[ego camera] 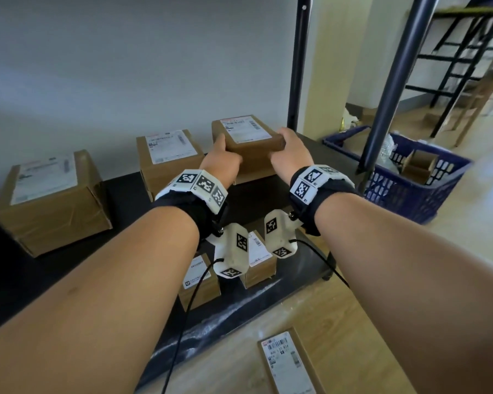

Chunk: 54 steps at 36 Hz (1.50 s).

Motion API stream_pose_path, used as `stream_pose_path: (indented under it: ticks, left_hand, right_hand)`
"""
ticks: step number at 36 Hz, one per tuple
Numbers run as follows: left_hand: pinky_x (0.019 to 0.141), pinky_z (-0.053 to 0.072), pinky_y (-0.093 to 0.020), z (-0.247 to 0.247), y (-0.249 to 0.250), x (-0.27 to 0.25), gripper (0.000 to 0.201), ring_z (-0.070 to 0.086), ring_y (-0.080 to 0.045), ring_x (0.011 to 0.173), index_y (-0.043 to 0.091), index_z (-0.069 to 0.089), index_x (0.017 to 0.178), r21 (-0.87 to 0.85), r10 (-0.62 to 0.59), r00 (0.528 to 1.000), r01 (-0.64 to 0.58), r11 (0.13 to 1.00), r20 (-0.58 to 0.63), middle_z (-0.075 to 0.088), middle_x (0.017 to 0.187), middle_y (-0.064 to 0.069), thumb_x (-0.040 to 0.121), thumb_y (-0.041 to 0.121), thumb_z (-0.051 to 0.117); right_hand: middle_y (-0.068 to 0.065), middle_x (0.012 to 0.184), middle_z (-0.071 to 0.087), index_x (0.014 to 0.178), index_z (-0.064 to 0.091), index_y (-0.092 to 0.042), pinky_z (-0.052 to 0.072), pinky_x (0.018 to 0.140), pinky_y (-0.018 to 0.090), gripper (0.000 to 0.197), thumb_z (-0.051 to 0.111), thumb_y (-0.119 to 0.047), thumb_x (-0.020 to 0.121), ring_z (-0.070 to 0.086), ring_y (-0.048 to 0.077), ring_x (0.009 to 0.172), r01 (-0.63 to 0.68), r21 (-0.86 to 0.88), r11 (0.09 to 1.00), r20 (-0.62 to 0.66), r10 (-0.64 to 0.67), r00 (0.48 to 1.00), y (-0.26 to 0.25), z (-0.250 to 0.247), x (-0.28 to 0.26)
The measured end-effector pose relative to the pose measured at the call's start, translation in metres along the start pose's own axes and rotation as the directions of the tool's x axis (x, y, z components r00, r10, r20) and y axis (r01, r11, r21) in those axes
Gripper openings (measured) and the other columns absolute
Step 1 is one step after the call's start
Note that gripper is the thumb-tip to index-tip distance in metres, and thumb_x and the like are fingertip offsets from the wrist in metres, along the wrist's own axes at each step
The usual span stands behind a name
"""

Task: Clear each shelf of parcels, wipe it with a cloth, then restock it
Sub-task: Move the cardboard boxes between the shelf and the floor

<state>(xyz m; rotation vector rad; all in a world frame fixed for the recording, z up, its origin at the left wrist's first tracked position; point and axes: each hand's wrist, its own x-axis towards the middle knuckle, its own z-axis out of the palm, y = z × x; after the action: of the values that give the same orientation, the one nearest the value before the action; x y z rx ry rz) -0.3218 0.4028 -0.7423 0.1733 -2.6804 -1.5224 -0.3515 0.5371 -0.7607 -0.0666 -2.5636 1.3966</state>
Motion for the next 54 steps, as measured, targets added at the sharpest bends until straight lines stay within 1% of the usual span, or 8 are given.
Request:
stream_pose_path:
  ticks: [4,9,20,27,36,41,47,54]
  left_hand:
    - [0.057,0.037,-0.02,-0.001,0.001,-0.017,0.056,0.044,-0.007,0.066,0.018,0.028,0.146,0.012,0.038,0.998,-0.038,0.999,-0.045,0.044,0.083,0.008,0.094,0.011,0.048]
    - [0.082,0.033,-0.024,0.007,-0.004,-0.05,0.061,0.049,-0.019,0.118,0.021,0.024,0.149,-0.011,0.055,0.997,-0.056,0.998,-0.061,0.04,0.146,-0.004,0.093,0.015,0.048]
    - [0.096,0.05,-0.039,0.056,-0.034,-0.136,0.031,0.061,-0.017,0.106,0.022,0.061,0.12,-0.177,0.089,0.996,-0.084,0.981,0.018,0.064,0.113,0.002,0.09,0.019,0.053]
    - [0.098,0.04,-0.026,0.111,-0.116,-0.169,0.039,0.054,-0.014,0.116,0.023,0.053,0.131,0.06,-0.06,0.976,0.048,0.997,0.211,0.057,0.13,0.006,0.092,0.025,0.054]
    - [0.102,0.037,-0.031,0.165,-0.231,-0.184,0.052,0.047,-0.027,0.127,0.015,0.038,0.143,0.278,-0.408,0.855,0.326,0.903,0.322,0.045,0.144,-0.008,0.094,0.028,0.05]
    - [0.073,0.047,-0.034,0.185,-0.254,-0.181,0.035,0.063,-0.034,0.096,0.005,0.06,0.116,0.37,-0.471,0.816,0.346,0.862,0.335,0.065,0.112,-0.019,0.091,0.028,0.051]
    - [0.074,0.038,-0.029,0.201,-0.283,-0.197,0.039,0.059,-0.033,0.102,0.0,0.058,0.117,0.509,-0.619,0.687,0.403,0.761,0.382,0.061,0.12,-0.017,0.099,0.031,0.045]
    - [0.074,0.041,-0.031,0.211,-0.287,-0.206,0.033,0.061,-0.033,0.096,0.003,0.058,0.114,0.488,-0.627,0.613,0.406,0.772,0.481,0.063,0.113,-0.02,0.098,0.027,0.043]
  right_hand:
    - [0.003,0.144,0.042,0.146,0.035,-0.024,0.038,0.062,0.015,0.059,0.053,-0.013,0.091,0.051,0.014,0.096,-0.006,0.002,1.0,-0.052,0.006,0.999,0.01,-0.013,-0.012]
    - [0.004,0.139,0.044,0.139,0.044,-0.023,0.042,0.08,0.026,0.048,0.053,-0.02,0.091,0.053,0.017,0.105,-0.028,-0.027,0.999,-0.152,0.023,0.988,0.025,-0.029,-0.045]
    - [0.007,0.13,0.052,0.131,0.051,-0.02,0.05,0.094,0.038,0.046,0.057,-0.024,0.086,0.057,0.025,0.108,-0.197,-0.078,0.977,-0.119,0.187,0.975,0.087,-0.041,-0.138]
    - [0.008,0.136,0.042,0.139,0.044,-0.021,0.052,0.093,0.042,0.051,0.055,-0.023,0.089,0.055,0.029,0.112,-0.312,-0.276,0.909,0.044,0.336,0.941,0.153,-0.019,-0.182]
    - [0.01,0.131,0.054,0.146,0.034,-0.021,0.046,0.073,0.032,0.06,0.053,-0.018,0.09,0.059,0.027,0.104,-0.425,-0.459,0.781,0.295,0.584,0.756,0.233,0.03,-0.222]
    - [0.008,0.132,0.056,0.146,0.036,-0.019,0.052,0.082,0.035,0.058,0.054,-0.018,0.09,0.06,0.026,0.107,-0.471,-0.498,0.728,0.335,0.663,0.67,0.263,0.051,-0.238]
    - [0.008,0.119,0.061,0.136,0.041,-0.013,0.048,0.072,0.031,0.048,0.055,-0.017,0.09,0.057,0.022,0.09,-0.507,-0.553,0.661,0.405,0.745,0.53,0.289,0.072,-0.258]
    - [0.007,0.119,0.06,0.129,0.046,-0.013,0.043,0.072,0.029,0.043,0.058,-0.018,0.088,0.055,0.022,0.091,-0.609,-0.487,0.626,0.386,0.78,0.492,0.297,0.082,-0.265]
